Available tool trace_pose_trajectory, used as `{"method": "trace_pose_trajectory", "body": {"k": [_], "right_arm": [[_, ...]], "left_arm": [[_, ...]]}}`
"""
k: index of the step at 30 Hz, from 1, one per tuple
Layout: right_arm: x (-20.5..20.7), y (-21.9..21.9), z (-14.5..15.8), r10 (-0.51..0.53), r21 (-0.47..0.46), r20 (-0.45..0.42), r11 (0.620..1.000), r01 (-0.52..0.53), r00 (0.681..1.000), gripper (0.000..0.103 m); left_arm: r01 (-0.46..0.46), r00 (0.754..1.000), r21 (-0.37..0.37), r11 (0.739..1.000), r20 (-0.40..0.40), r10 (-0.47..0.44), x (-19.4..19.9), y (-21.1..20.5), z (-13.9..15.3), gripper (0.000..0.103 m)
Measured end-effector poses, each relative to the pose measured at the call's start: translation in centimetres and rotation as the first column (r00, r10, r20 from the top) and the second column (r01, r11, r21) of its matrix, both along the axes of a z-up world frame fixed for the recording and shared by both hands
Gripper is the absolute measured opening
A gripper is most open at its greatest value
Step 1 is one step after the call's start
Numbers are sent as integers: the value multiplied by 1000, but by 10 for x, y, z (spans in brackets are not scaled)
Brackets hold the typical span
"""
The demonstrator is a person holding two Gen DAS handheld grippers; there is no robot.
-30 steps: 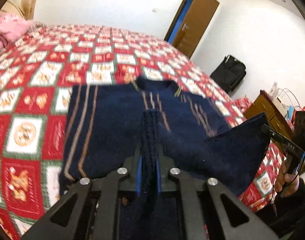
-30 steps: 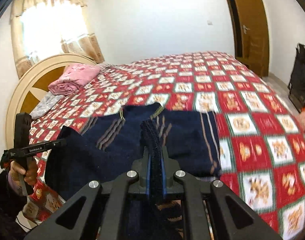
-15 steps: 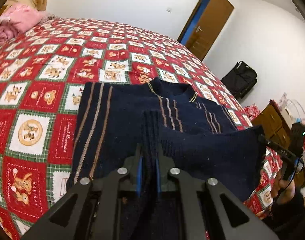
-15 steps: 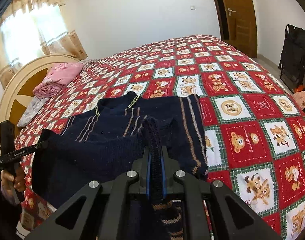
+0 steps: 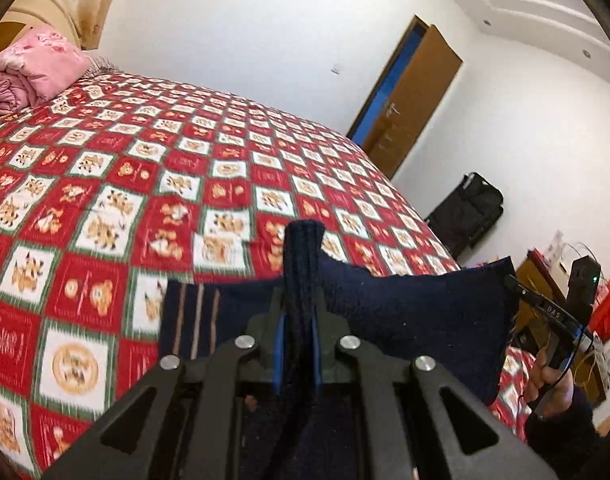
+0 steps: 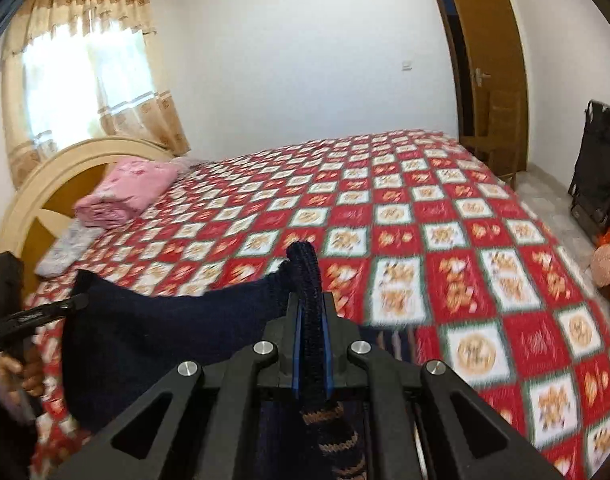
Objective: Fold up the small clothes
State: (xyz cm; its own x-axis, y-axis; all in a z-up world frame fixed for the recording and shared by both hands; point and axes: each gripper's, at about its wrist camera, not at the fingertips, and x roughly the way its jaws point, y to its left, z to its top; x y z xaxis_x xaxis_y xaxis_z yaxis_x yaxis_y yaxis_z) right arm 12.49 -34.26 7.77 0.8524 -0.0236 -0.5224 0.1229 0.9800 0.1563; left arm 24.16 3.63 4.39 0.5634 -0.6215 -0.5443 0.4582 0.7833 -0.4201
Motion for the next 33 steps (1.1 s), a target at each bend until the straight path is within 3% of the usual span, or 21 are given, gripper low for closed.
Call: {"method": "trace_pose_trajectory", "body": {"k": [4,8,12,16,17,18,21,22,23,24,25,29,33], "right_arm": [[44,-11,-47,-55,-5,-62,998,55,997,8],[69,-14,-98,-92,1,-165,996,93,982,8],[76,-20,-122,-78,41,-226,995,90,971,9],[81,-35,-130,-80,120,-294,985,120,953,19],[78,-41,-130,-79,161,-294,978,131,952,19],[71,-47,-124,-91,200,-279,968,151,956,19],[31,-60,-92,-161,271,-147,942,196,976,20],[18,-62,-82,-175,289,-111,936,200,978,28],[2,-62,-73,-189,302,-77,931,204,979,49],[-14,-60,-66,-199,309,-49,929,204,979,60],[-25,-54,-63,-202,305,-35,930,203,979,72],[-49,-9,-65,-106,217,-86,968,123,991,72],[-62,41,-74,-76,47,-117,996,82,990,72]], "left_arm": [[-84,996,88,993,6,84,33,-13,-24,11],[-125,988,137,983,-76,136,67,-22,-65,11],[-131,975,215,968,-149,165,83,-28,-102,13],[-153,966,240,959,-167,196,84,-29,-107,25],[-161,965,260,952,-161,207,84,-30,-106,36],[-177,962,302,937,-147,229,82,-31,-103,49],[-211,964,388,897,-68,257,70,-30,-91,54],[-222,965,407,886,-34,258,62,-28,-84,56],[-236,965,420,876,-8,264,56,-26,-78,64],[-262,961,430,864,30,276,46,-23,-69,72],[-281,957,428,859,59,284,39,-21,-63,75],[-333,943,439,834,152,297,4,-26,-47,85],[-286,958,482,828,164,236,-22,-48,-49,86]]}}
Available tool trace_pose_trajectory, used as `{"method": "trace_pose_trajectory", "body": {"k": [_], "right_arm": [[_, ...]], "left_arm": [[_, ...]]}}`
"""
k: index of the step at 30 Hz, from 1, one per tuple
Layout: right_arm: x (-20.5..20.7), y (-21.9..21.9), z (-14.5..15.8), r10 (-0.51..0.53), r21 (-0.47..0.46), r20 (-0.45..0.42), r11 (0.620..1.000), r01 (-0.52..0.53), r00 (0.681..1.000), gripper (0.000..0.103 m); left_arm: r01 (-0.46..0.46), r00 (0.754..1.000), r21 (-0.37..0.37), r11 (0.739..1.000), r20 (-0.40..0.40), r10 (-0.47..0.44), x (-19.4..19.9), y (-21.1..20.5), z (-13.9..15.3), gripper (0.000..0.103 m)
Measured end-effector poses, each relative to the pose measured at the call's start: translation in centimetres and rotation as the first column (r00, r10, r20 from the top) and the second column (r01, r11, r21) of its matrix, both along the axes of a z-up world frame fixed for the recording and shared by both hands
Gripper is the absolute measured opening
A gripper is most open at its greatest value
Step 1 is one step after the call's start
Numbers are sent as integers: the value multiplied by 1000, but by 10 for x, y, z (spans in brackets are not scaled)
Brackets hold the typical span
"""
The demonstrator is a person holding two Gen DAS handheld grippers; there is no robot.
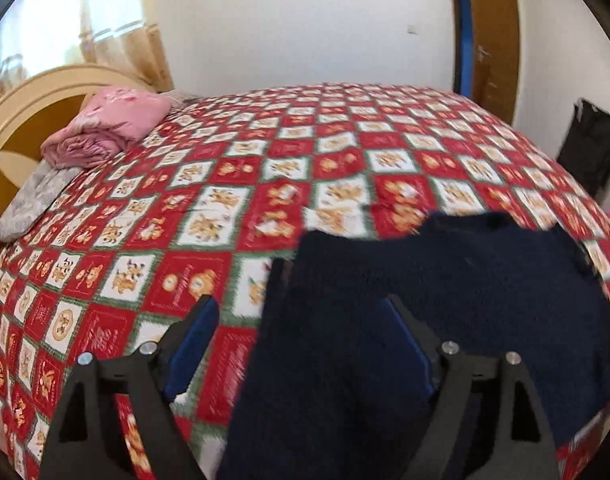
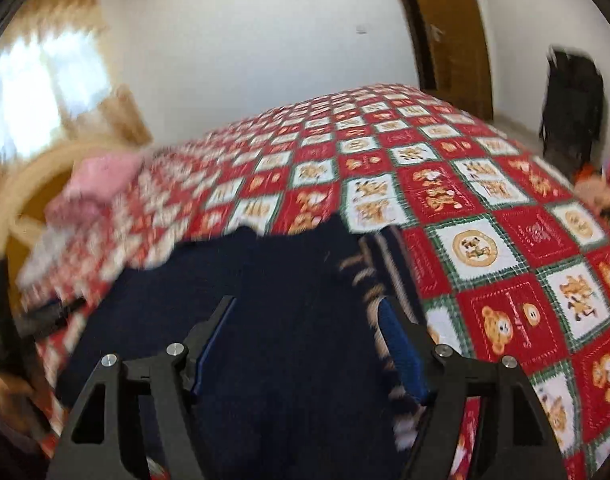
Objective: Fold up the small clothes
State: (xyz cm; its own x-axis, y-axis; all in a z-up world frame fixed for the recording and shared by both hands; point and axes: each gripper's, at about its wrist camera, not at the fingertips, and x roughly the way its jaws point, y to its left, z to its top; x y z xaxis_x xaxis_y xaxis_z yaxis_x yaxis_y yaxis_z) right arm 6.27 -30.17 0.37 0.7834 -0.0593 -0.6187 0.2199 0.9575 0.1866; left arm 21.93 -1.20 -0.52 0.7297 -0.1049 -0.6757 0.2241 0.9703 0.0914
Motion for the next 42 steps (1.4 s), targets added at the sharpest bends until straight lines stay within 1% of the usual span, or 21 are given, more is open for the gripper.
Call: {"method": "trace_pose_trajectory", "body": {"k": [2,4,7,11,13,15,17,20,22,24,27,30,32,35,38,40,42], "right_arm": [[-4,11,-6,7,-32,-6,999,-7,1000,72],[-7,19,-12,17,-36,-8,999,-18,1000,72],[-7,21,-22,14,-46,-29,999,-16,999,72],[-9,19,-39,-1,-24,-63,1000,0,998,72],[-9,20,-50,-18,-43,-88,999,14,996,72],[-7,20,-63,-28,-46,-117,999,23,993,72],[-7,24,-68,-37,-93,-107,995,27,994,72],[-4,29,-70,-48,-136,-111,990,33,993,75],[-4,29,-72,-55,-139,-104,989,41,993,77],[-4,28,-72,-61,-131,-101,990,47,993,77],[-2,28,-72,-62,-138,-106,989,47,992,78],[-1,30,-72,-63,-143,-114,989,47,991,78],[0,30,-71,-63,-142,-118,989,46,991,79],[-1,30,-70,-56,-138,-134,990,37,989,79],[-2,30,-68,-41,-150,-158,989,17,987,79],[-9,32,-64,-56,-162,-174,986,27,983,79],[-21,33,-62,-74,-155,-162,987,49,984,79]], "left_arm": [[21,999,-5,1000,-36,-21,-7,-8,-5,86],[32,998,-25,999,-58,-33,-12,-12,-10,86],[34,996,-29,999,-77,-36,-23,-21,-16,86],[42,994,-8,999,-102,-43,-34,-32,-32,86],[41,992,17,999,-119,-38,-37,-36,-43,86],[37,991,25,999,-130,-33,-39,-38,-50,86],[29,991,26,999,-132,-25,-41,-38,-56,86],[12,995,42,999,-102,-7,-45,-39,-58,94],[-5,996,53,999,-91,10,-45,-39,-59,99],[-29,995,40,999,-91,32,-43,-35,-62,103],[-49,995,20,999,-84,50,-44,-33,-65,103],[-44,998,49,998,-47,47,-48,-37,-66,103],[-45,998,52,998,-41,47,-49,-37,-66,103],[-49,997,32,998,-64,51,-48,-33,-65,103],[-44,996,31,999,-76,46,-51,-32,-64,103],[-41,996,32,999,-79,43,-53,-32,-63,103],[-40,995,24,999,-90,42,-56,-31,-61,103]]}}
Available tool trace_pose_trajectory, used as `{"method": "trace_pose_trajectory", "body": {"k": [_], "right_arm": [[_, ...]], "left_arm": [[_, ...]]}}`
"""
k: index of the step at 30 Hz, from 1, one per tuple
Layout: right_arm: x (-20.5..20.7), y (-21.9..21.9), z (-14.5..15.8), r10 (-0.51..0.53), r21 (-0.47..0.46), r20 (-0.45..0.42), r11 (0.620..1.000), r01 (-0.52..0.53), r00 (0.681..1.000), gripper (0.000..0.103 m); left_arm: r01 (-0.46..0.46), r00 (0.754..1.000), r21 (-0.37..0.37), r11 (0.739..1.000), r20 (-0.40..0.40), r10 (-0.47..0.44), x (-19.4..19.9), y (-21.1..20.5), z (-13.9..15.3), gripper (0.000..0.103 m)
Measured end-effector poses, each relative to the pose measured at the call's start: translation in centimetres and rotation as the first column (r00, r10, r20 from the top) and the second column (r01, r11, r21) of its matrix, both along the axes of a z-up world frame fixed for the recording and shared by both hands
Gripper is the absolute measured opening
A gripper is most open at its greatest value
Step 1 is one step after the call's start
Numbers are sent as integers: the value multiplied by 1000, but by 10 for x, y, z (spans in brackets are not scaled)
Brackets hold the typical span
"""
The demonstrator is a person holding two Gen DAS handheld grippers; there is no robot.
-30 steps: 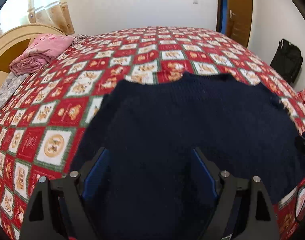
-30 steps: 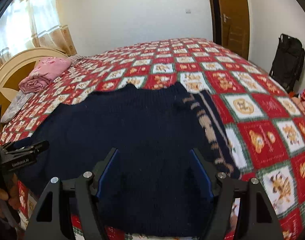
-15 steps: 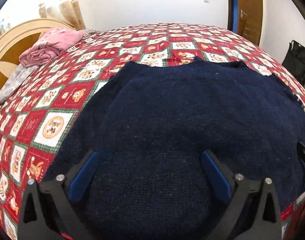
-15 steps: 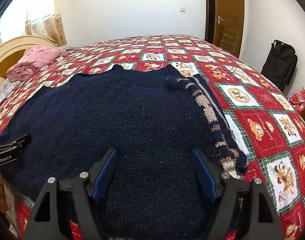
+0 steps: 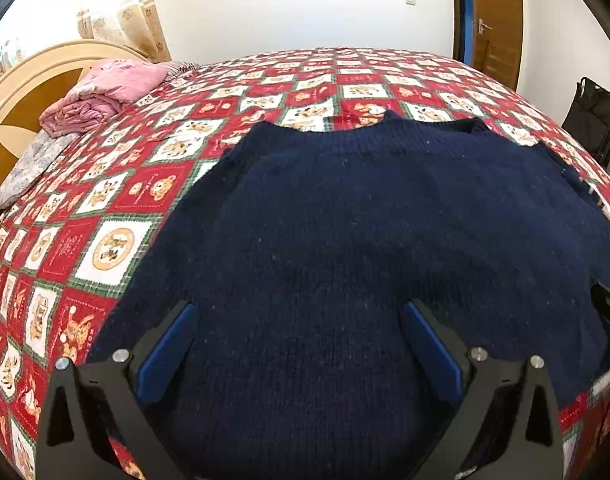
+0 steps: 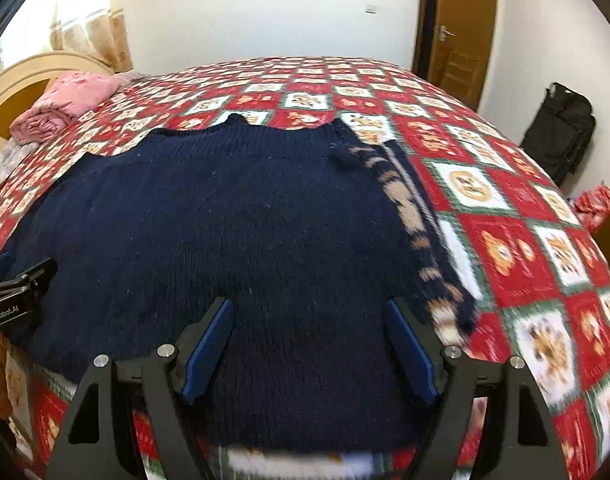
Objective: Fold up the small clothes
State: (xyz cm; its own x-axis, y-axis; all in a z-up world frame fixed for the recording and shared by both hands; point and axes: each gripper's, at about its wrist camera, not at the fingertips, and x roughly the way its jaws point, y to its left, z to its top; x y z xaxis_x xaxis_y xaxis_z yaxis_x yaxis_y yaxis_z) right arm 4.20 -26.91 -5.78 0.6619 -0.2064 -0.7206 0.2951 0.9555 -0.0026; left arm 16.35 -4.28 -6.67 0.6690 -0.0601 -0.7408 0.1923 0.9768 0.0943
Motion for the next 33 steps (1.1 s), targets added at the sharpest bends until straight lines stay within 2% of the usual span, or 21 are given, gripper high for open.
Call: {"method": "trace_pose_trajectory", "body": {"k": [5,9,14,19,21,22,24,26,29,33], "right_arm": [[-16,0,-9,-5,15,-27,1000,6,1000,79],[-18,0,-4,-23,22,-44,999,24,999,79],[-26,9,19,-33,45,38,998,31,999,79],[-19,43,34,84,38,89,995,-88,992,79],[-14,63,35,144,10,90,989,-146,985,73],[-10,72,36,174,6,92,985,-175,980,66],[-1,87,36,226,4,92,974,-227,970,58],[9,101,37,273,-2,92,962,-274,957,42],[27,122,38,318,-15,94,948,-319,943,42],[43,127,24,321,41,61,945,-323,945,42]], "left_arm": [[2,1000,-11,1000,-6,-2,-6,1,0,103],[12,1000,-10,1000,-21,-12,-8,2,2,103],[24,998,-30,999,-55,-26,-14,8,4,103],[4,999,-27,1000,-35,-5,-21,16,10,103],[-10,1000,-17,1000,-10,9,-23,19,16,103],[-13,1000,-15,1000,-2,13,-24,21,19,103],[-20,1000,-17,1000,12,20,-25,24,24,103],[-26,999,-23,999,20,27,-26,28,28,103],[-49,999,-24,998,21,50,-24,36,28,103],[-86,996,-15,996,3,86,-18,49,22,103]]}}
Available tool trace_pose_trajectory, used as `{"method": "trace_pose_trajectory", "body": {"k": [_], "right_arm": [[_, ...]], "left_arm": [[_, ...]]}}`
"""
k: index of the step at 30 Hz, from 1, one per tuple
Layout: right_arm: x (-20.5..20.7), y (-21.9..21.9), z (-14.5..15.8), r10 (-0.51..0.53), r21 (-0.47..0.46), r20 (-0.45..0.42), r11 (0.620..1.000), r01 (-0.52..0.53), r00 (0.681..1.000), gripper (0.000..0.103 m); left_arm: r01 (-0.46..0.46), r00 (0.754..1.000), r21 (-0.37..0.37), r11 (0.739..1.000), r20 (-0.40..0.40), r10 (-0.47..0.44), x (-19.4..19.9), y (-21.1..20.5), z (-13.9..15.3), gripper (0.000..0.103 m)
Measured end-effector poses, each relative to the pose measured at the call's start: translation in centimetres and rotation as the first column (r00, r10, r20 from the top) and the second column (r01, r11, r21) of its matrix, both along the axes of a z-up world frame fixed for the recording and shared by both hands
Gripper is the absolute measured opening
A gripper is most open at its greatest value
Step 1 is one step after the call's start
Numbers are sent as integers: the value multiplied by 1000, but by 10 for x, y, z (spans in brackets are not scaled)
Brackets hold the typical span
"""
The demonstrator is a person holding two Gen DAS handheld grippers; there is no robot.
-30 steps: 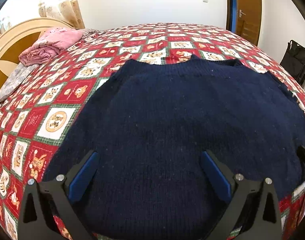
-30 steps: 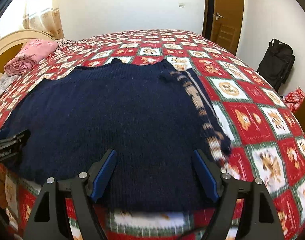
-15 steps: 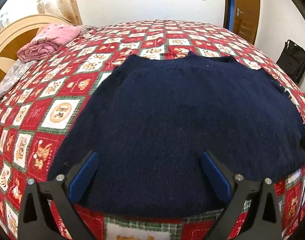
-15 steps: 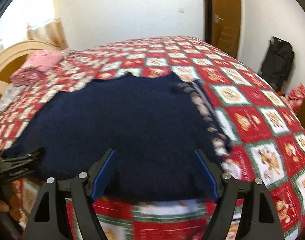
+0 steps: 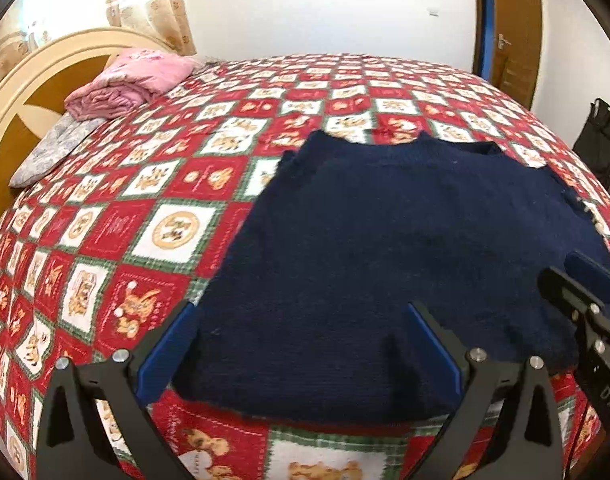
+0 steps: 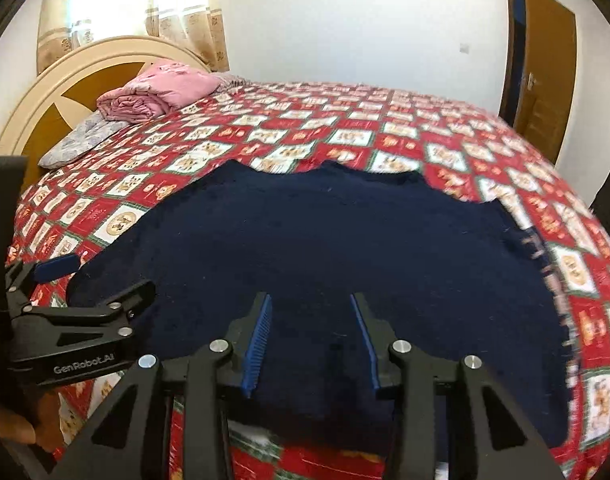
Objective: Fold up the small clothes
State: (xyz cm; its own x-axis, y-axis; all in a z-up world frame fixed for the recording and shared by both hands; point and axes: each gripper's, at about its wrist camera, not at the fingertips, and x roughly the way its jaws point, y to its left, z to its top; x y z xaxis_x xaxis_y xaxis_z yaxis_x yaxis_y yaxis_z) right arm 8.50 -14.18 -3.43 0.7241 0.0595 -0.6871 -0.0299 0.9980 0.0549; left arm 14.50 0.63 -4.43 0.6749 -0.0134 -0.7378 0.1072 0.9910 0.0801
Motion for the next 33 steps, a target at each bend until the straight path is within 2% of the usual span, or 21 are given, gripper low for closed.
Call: {"method": "trace_pose_trajectory", "body": {"k": [4,7,11,14,16,20,22,24,26,28,30,31,33], "right_arm": [[4,-1,-30,-15,38,-93,999,18,996,42],[-2,2,-32,-17,14,-72,1000,18,997,42],[-2,2,-32,-20,14,-72,1000,21,997,42],[-2,1,-33,-21,18,-71,1000,23,997,42],[-3,1,-33,-21,20,-71,1000,22,997,42],[-3,1,-32,-18,24,-76,1000,20,997,42],[-3,0,-33,-18,30,-76,999,20,997,42],[-3,-1,-32,-21,39,-80,999,24,997,42],[-8,-5,-28,-35,74,-81,996,41,996,42],[-16,-12,-26,-52,102,-68,993,58,996,42],[-23,-17,-25,-72,84,-61,993,77,996,42],[-26,-19,-25,-80,83,-58,993,85,995,42],[-31,-24,-25,-87,94,-58,991,92,995,42]], "left_arm": [[-45,999,8,999,-24,45,5,14,-10,103],[-73,996,-2,997,-58,73,12,23,-19,103],[-84,992,-47,995,-98,79,16,24,-29,103],[-88,989,-137,987,-127,71,18,30,-33,103],[-112,985,-232,966,-155,76,20,40,-37,103],[-114,984,-327,938,-164,62,18,50,-33,103],[-139,984,-431,891,-162,75,14,64,-31,103],[-170,981,-499,850,-168,98,10,74,-32,103],[-180,980,-509,842,-170,107,8,75,-32,103],[-173,981,-488,855,-160,108,6,69,-32,101],[-155,984,-461,874,-150,96,5,64,-32,93],[-154,984,-459,875,-148,96,6,64,-32,89],[-144,986,-497,856,-150,78,7,66,-29,53]]}}
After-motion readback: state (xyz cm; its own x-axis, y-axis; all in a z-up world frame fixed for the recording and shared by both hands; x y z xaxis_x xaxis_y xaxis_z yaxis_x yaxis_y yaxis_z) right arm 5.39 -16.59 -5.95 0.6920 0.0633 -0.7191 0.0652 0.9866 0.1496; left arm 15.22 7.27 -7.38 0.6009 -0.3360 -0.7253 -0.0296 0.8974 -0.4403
